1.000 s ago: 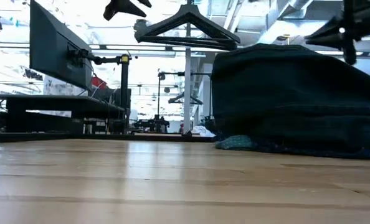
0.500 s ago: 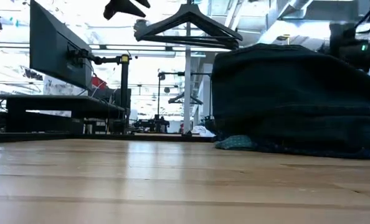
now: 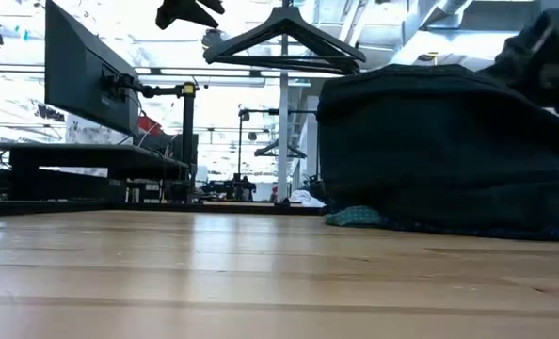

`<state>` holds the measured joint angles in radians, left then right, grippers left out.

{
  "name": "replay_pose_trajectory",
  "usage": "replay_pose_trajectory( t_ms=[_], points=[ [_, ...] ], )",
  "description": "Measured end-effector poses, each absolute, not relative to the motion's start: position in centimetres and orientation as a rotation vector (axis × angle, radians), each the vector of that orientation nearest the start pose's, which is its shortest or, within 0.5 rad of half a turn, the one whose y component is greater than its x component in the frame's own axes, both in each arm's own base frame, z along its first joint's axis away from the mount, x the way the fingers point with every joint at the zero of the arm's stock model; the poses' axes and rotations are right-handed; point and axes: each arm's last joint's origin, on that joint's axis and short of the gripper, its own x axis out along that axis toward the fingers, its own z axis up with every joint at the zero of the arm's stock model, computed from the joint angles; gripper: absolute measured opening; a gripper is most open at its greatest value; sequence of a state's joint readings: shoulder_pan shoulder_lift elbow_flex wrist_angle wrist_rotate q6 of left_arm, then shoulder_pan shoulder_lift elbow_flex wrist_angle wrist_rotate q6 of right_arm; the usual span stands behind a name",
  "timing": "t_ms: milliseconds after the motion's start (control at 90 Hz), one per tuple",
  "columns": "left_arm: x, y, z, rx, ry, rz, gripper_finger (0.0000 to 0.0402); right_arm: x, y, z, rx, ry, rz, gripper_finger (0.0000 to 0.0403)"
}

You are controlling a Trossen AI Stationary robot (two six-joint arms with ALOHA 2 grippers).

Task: Hang clothes
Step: Return to Home Position

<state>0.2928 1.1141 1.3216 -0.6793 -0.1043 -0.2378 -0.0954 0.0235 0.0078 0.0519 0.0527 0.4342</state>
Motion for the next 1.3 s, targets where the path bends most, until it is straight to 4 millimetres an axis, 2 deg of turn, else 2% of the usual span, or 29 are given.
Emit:
replay_pose_trajectory(
  t_ms=[322,533,633,733,867,922,1044,1122,1300],
  points=[
    [20.5,6.2,40.9,-0.237,0.414,0.421,0.0139,9.9,-0.8,16.8,0.390,-0.060,-0.211,0.0038],
    [20.5,5.0,41.3,-0.181,0.393,0.354,0.0138,9.9,-0.7,16.7,0.386,-0.053,-0.205,0.0038],
    [20.8,4.2,40.7,-0.150,0.415,0.312,0.0138,9.9,-0.7,16.7,0.384,-0.052,-0.204,0.0038],
    [21.3,3.2,38.8,-0.124,0.436,0.286,0.0138,9.9,-0.7,16.7,0.383,-0.051,-0.204,0.0038],
    [20.7,2.0,34.3,-0.144,0.455,0.317,0.0138,9.9,-0.7,16.7,0.384,-0.052,-0.204,0.0038],
    [19.8,1.3,32.1,-0.160,0.458,0.294,0.0138,9.9,-0.7,16.7,0.384,-0.052,-0.204,0.0038],
    [17.2,0.1,28.5,-0.176,0.349,0.223,0.0138,9.9,-0.7,16.7,0.384,-0.052,-0.204,0.0038],
    [15.2,-0.2,26.8,-0.183,0.264,0.188,0.0138,9.9,-0.7,16.7,0.384,-0.052,-0.204,0.0038],
    [11.4,-0.5,22.6,-0.181,0.201,0.113,0.0138,9.9,-0.7,16.7,0.384,-0.052,-0.204,0.0038]
  ],
)
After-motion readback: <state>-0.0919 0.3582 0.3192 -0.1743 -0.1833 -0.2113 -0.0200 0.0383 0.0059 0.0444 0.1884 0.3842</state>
